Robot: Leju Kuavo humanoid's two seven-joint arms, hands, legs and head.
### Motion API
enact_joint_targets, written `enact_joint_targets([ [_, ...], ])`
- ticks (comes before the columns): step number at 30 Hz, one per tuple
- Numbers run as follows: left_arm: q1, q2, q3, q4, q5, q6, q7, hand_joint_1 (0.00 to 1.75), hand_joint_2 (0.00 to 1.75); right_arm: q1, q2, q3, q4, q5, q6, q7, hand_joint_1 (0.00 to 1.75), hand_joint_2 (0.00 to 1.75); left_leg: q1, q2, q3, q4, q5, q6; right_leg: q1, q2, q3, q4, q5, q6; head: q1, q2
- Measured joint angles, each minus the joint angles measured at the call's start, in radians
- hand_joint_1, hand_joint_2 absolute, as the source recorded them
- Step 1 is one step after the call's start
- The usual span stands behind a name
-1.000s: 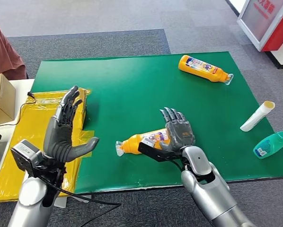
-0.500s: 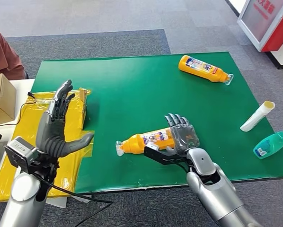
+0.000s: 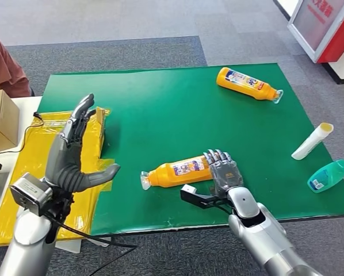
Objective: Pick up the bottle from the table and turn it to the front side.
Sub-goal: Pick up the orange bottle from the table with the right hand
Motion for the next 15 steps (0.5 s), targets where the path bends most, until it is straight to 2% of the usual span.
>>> enact_joint_targets([
  [15,-0.001,0.000,-0.062,0.007,-0.004,-0.012,0.008,0.00,1.75,-0.068,0.052,0.007,0.136,0.047,-0.031,0.011,0.00,1.75,0.000,0.000,0.003,0.000,0.001,0.000,0.000,0.000,0.002,0.000,0.003,-0.002,0.000,0.000],
])
